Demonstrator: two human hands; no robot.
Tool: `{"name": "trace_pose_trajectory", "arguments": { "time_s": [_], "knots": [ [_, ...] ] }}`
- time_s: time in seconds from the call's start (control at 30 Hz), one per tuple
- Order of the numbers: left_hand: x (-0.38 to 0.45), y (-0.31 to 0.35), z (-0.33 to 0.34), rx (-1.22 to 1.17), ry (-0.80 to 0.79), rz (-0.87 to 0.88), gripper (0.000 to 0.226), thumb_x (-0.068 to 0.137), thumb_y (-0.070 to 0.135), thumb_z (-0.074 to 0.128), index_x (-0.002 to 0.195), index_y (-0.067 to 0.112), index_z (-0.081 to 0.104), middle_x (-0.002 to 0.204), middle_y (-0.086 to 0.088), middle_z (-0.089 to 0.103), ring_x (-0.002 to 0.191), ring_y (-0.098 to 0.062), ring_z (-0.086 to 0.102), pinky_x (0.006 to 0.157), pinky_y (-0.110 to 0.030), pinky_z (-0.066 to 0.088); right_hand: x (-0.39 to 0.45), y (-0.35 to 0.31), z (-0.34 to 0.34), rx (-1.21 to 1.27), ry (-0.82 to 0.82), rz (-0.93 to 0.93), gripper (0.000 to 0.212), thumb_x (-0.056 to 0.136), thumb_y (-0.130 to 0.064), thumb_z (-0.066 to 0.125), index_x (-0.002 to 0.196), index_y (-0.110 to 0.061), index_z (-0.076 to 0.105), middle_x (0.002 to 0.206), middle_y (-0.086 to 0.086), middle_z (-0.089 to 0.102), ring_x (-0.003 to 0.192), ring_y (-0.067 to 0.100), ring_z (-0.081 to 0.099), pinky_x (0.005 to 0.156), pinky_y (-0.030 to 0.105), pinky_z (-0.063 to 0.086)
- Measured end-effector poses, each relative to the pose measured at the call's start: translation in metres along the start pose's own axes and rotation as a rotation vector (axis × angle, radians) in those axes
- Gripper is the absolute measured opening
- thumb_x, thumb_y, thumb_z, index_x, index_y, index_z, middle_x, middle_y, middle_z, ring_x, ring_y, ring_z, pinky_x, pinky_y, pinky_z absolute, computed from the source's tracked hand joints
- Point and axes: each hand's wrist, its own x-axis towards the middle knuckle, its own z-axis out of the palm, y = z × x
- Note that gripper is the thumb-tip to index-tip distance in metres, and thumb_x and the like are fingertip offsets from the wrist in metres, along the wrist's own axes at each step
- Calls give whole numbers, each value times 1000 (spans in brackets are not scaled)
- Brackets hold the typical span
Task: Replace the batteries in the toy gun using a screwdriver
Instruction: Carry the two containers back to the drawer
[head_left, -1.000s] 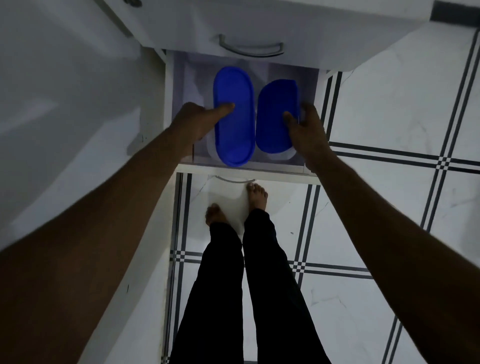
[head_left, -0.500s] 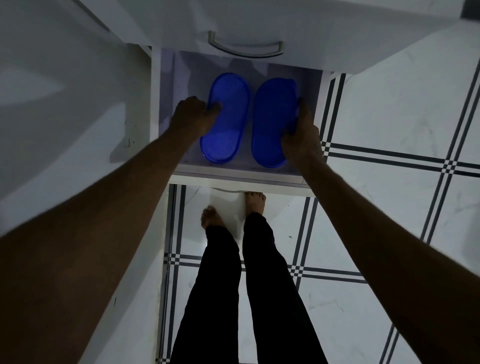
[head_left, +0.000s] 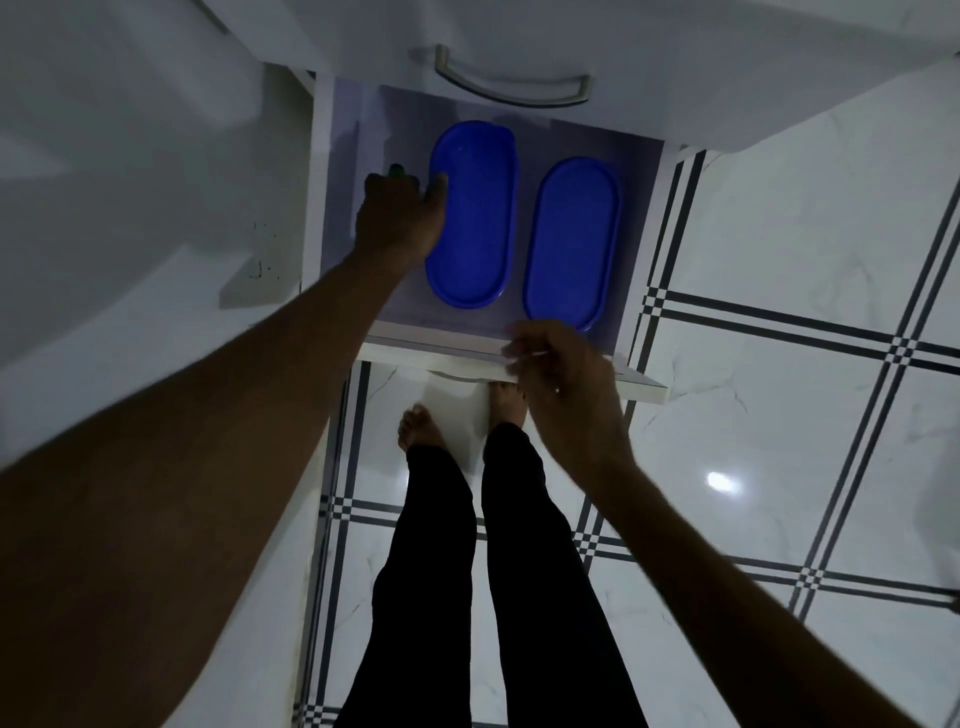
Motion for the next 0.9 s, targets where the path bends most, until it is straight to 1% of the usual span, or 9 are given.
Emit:
{"name": "trace_pose_trajectory", "arguments": {
  "time_s": [0.13, 0.2, 0.27, 0.37, 0.43, 0.5, 0.63, 0.77, 0.9],
  "knots": [
    [0, -5, -7, 119, 18, -42, 53, 101, 42, 28, 118, 1, 56, 126, -25, 50, 107, -33, 55, 86, -36, 42, -27, 25, 26, 239, -219, 304, 23, 96, -2, 54, 114, -11, 66, 107, 11, 71, 90, 14, 69, 78, 25, 58],
    [5, -5, -7, 185, -11, -66, 41, 101, 28, 32, 126, 3, 51, 133, -24, 45, 113, -34, 51, 86, -34, 40, -33, 42, 38, 623, -248, 617, 33, 99, 2, 48, 131, 1, 53, 125, 28, 60, 96, 24, 66, 74, 25, 59],
    [10, -5, -7, 227, -24, -74, 39, 99, 20, 36, 135, 9, 46, 142, -20, 37, 118, -32, 49, 81, -29, 37, -31, 60, 48, 831, -190, 762, 43, 99, 1, 49, 141, 3, 40, 137, 29, 51, 112, 35, 61, 77, 28, 60],
    [9, -5, -7, 236, 15, -25, 40, 97, 18, 42, 136, 13, 47, 144, -17, 33, 120, -30, 49, 84, -27, 41, -15, 68, 56, 777, -116, 774, 64, 79, -20, 73, 136, -14, 46, 132, 14, 56, 115, 30, 61, 73, 33, 61],
    [0, -4, -8, 253, 41, -7, 42, 98, 22, 46, 139, 13, 46, 146, -16, 29, 120, -26, 49, 89, -23, 40, -4, 70, 59, 819, -54, 782, 69, 72, -16, 77, 134, -10, 46, 126, 16, 58, 105, 26, 65, 73, 32, 59],
    [-7, -10, -10, 258, 81, 54, 40, 98, 24, 47, 136, 12, 50, 142, -16, 37, 115, -23, 53, 86, -19, 36, 6, 67, 60, 921, -10, 794, 64, 79, -3, 72, 135, 3, 42, 118, 19, 60, 94, 21, 67, 73, 32, 60],
    [-33, -22, -16, 59, 188, 168, 29, 95, 20, 53, 120, 8, 61, 119, -10, 60, 104, -18, 62, 88, -23, 50, 17, 57, 61, 1039, 62, 790, 48, 78, 12, 67, 123, 12, 49, 105, 22, 61, 89, 23, 66, 69, 32, 61],
    [-88, -30, -26, -169, 372, 293, 21, 93, 12, 53, 109, 9, 65, 111, 0, 64, 97, -9, 62, 85, -16, 50, 24, 49, 59, 996, 54, 733, 19, 82, 15, 61, 97, 5, 59, 86, 15, 60, 82, 21, 63, 78, 33, 60],
    [-133, -34, -31, -294, 412, 334, 24, 89, 2, 49, 99, 10, 69, 100, 5, 68, 92, -4, 63, 84, -15, 50, 45, 35, 48, 1018, 34, 668, 23, 83, 17, 56, 96, -2, 54, 82, 9, 56, 81, 20, 61, 80, 33, 58]
  ]
}}
